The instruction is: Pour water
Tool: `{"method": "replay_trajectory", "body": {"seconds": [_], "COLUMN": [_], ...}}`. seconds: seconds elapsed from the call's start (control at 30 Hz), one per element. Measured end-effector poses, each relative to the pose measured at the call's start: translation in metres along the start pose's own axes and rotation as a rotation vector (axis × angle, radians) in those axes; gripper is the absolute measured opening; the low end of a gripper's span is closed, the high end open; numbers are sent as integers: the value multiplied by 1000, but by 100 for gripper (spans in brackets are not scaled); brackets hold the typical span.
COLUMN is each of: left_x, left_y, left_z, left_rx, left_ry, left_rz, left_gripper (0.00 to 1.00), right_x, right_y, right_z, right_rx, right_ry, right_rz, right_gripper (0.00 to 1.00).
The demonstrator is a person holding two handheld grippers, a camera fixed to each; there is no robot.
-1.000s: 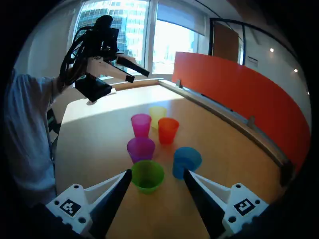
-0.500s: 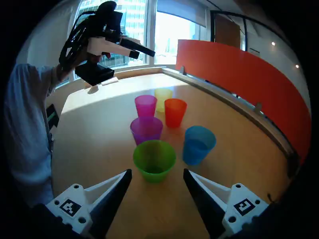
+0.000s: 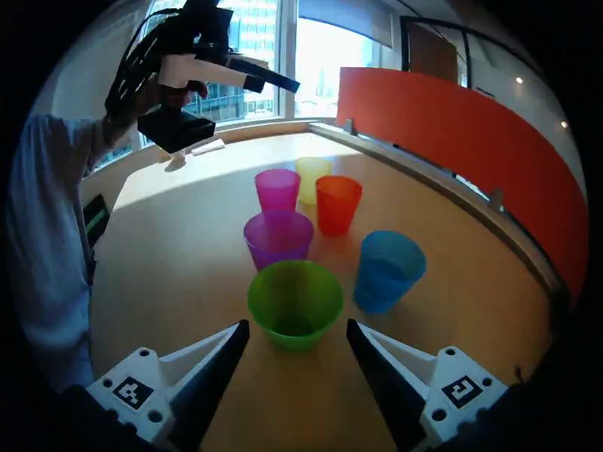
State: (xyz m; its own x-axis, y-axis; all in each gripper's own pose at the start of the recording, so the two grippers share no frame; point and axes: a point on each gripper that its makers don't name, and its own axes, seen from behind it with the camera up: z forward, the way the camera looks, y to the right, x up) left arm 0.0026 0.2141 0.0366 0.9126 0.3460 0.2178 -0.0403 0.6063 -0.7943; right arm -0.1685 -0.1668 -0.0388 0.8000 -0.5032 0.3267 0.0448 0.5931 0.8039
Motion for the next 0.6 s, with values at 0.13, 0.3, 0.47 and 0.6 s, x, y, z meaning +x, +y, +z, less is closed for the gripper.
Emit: {"method": "replay_trajectory", "body": {"seconds": [0.13,0.3,0.47,0.6], "left_x": [-2,-2,-4,-5], "left_y": [-1,-2,-1,-2], "left_z": [1,1,3,4], "left_rx": [0,-2,-7,-8], "left_ry": [-3,-5,-9,-13], "left_rz": [-1,-2,-3,2], "left_gripper": [92,93,92,93], "right_x": [1,2,4,5], "right_y": [1,0,-2,-3], "right_z": [9,18,25,29], "right_rx": [2,10,18,24], "right_ry": [-3,-5,-4,-3], "right_rz": [1,-3,-9,-9], "right_gripper": [100,100,100,100]}}
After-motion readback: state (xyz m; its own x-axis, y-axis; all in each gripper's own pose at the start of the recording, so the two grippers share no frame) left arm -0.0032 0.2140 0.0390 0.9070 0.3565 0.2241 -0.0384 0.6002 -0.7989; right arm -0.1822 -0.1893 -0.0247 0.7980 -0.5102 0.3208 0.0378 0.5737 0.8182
